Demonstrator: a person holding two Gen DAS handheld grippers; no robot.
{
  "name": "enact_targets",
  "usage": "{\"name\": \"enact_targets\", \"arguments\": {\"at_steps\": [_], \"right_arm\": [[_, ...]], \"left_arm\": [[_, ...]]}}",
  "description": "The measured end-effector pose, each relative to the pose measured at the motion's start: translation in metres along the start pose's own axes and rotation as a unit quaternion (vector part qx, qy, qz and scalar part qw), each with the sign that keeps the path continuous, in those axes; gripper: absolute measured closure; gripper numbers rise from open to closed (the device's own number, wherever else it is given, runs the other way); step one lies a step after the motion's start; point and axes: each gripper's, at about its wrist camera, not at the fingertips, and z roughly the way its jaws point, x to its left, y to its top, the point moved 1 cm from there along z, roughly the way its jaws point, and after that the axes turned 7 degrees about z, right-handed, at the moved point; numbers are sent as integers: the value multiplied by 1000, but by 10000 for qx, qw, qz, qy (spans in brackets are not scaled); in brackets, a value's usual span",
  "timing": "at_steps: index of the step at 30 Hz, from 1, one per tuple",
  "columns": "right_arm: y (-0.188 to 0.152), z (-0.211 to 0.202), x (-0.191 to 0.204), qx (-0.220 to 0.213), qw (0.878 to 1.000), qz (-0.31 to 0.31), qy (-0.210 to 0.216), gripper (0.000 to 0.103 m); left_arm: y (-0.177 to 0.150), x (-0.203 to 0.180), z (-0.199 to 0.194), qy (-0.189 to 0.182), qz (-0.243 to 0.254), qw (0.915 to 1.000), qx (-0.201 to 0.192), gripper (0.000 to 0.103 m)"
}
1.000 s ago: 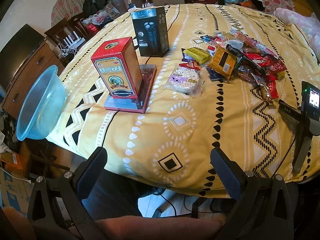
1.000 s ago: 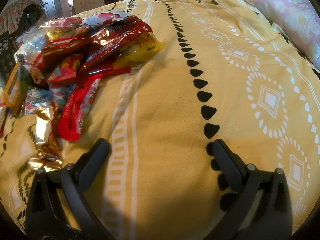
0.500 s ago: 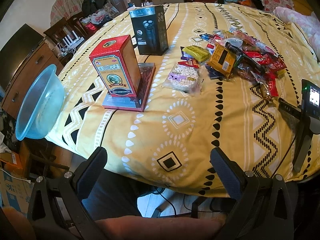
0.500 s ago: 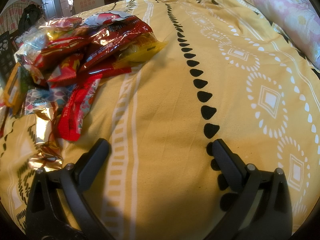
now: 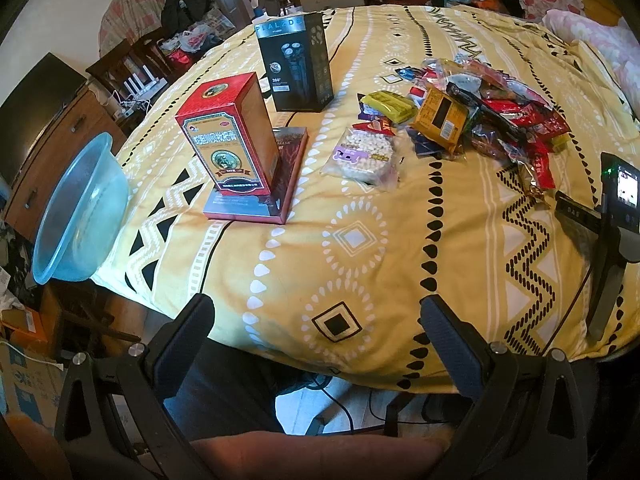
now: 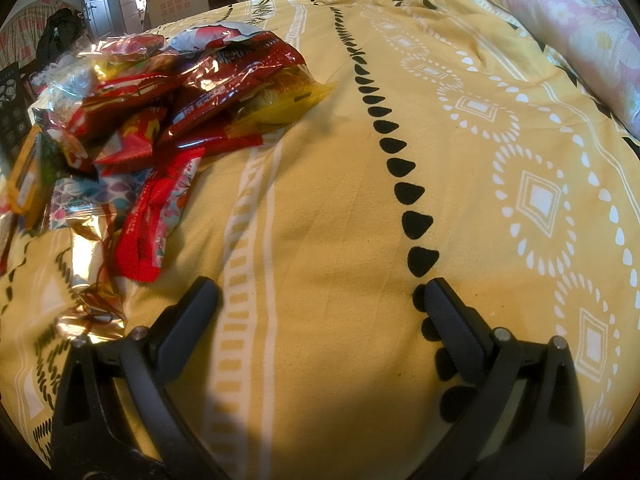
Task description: Organize snacks
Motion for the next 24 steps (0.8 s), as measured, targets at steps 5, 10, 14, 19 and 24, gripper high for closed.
{"name": "enact_targets", "arguments": {"at_steps": [5, 10, 14, 19, 24], "right_arm": [[0, 0, 0, 0, 10000, 0, 0, 0], [0, 0, 0, 0, 10000, 0, 0, 0], [0, 0, 0, 0, 10000, 0, 0, 0], [0, 0, 0, 0, 10000, 0, 0, 0], [0, 0, 0, 0, 10000, 0, 0, 0]], "left_arm": [[0, 0, -1, -2, 18, 10000, 6, 0], [1, -1, -2, -20, 46, 10000, -33, 0], [0, -2, -4, 11, 45, 10000, -24, 0], [1, -1, -5, 15, 36, 10000, -5, 0], [1, 0, -3, 32, 34, 10000, 7, 0]]}}
